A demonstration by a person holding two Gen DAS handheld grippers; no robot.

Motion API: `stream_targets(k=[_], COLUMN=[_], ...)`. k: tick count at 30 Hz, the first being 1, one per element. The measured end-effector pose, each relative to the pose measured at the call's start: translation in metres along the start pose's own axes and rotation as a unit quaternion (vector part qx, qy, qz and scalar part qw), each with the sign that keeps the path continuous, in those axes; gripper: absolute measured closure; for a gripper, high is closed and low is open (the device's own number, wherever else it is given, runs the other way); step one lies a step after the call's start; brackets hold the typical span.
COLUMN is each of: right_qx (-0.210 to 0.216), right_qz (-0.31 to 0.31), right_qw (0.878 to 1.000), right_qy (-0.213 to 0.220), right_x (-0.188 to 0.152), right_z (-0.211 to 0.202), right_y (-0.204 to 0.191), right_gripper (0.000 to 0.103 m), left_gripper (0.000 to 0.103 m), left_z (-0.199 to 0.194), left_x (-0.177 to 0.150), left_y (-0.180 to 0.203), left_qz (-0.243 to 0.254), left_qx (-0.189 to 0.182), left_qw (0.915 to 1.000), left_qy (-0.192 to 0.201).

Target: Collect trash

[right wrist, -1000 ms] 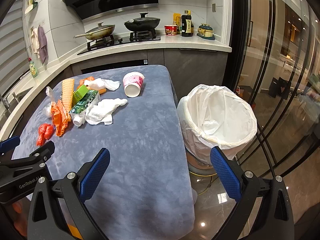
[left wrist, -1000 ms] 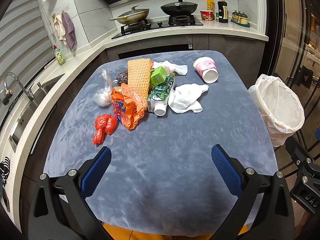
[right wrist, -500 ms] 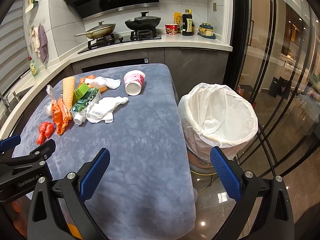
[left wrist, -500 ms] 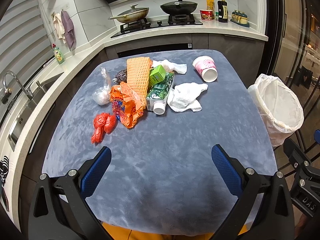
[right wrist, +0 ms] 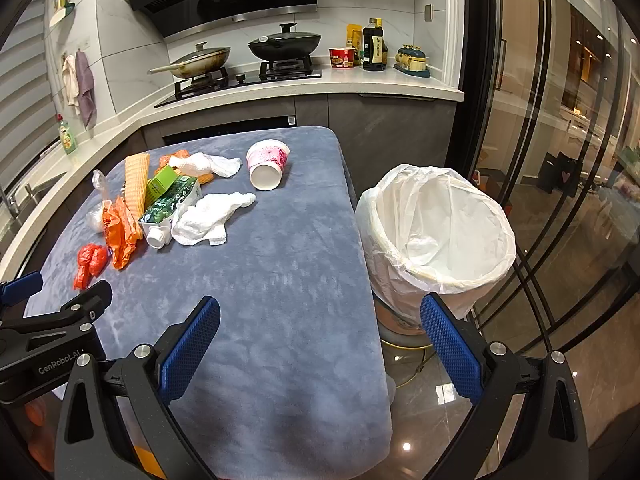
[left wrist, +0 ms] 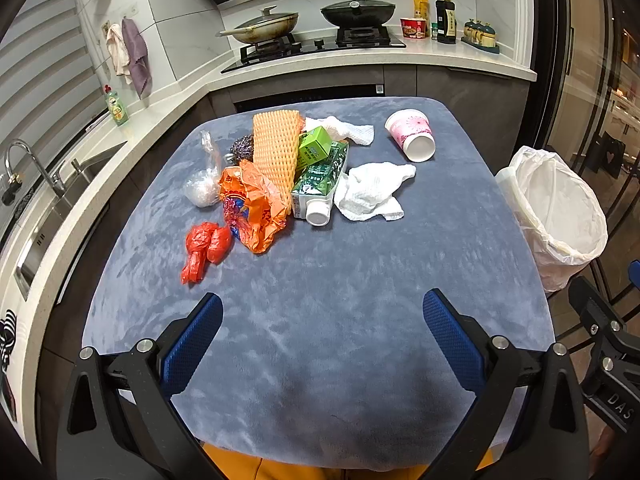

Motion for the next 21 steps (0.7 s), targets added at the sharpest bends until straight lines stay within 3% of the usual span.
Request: stream_targets(k=[21], right_qx=[0.000], right_qz=[0.000], right_qw=[1.000], right_qy=[-0.001], right_x=[-0.0005], right_z=[-0.0003], right_y=[-0.0007], right_gripper=[0.007], left_gripper=[0.007], left_z=[0.0031], left_x=[-0.0041], left_y=[-0.0009], left_qz=[-0.003], left_qx=[-0.003], left_qw=[1.0000], left_qy=[-0.005])
Point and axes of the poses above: each gripper's, at about its wrist camera, not at the fingertips, and z roughly the way its jaws point, y to its right, x to its top, the point moved 3 cm from there along z, roughly the way its jaws point, and after that the axes turned 2 degrees about y, right-handed, at the moved point
